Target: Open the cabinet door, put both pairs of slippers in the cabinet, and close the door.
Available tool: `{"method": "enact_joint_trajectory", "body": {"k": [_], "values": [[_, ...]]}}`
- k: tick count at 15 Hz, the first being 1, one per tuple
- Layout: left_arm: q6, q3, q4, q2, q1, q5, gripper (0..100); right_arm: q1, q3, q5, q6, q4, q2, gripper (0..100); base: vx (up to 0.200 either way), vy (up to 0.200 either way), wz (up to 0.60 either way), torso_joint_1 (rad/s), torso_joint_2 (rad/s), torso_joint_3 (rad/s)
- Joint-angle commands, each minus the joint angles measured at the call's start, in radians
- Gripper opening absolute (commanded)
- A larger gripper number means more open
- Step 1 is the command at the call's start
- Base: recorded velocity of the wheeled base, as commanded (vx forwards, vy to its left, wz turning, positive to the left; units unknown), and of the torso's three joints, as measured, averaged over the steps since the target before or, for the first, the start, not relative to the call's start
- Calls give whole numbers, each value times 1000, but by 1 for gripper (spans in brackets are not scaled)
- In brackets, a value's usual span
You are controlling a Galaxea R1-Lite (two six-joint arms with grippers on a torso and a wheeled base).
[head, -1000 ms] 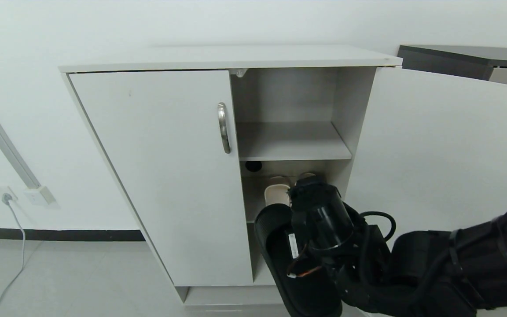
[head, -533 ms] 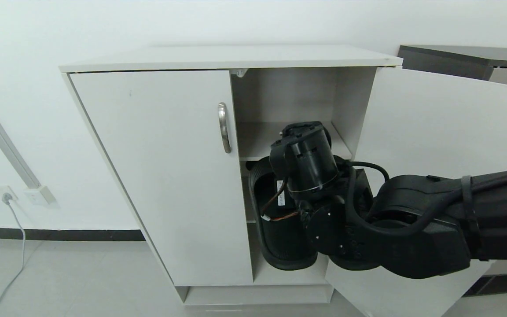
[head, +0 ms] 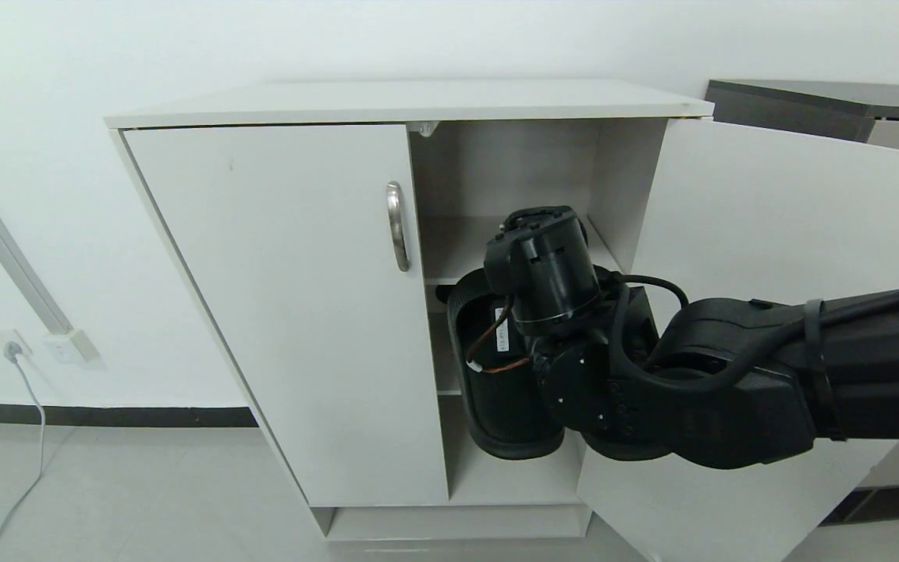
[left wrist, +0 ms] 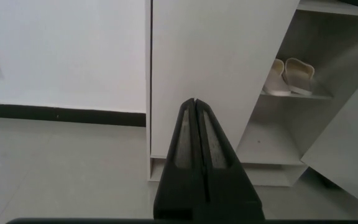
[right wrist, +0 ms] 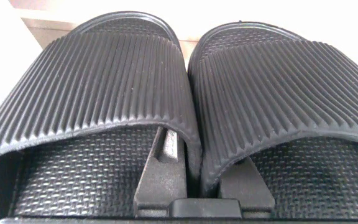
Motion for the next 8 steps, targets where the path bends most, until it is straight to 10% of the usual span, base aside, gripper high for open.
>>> {"method": "enact_joint_trajectory", "body": {"k": [1, 8], "values": [[2, 0, 0, 1, 0, 1, 0, 1, 1, 1, 0, 0, 2, 0, 0, 0, 0, 0, 0, 0], [0, 0, 0, 1, 0, -1, 0, -10, 2, -1, 3, 0, 1, 0, 171, 0, 0, 1, 2, 2]]}}
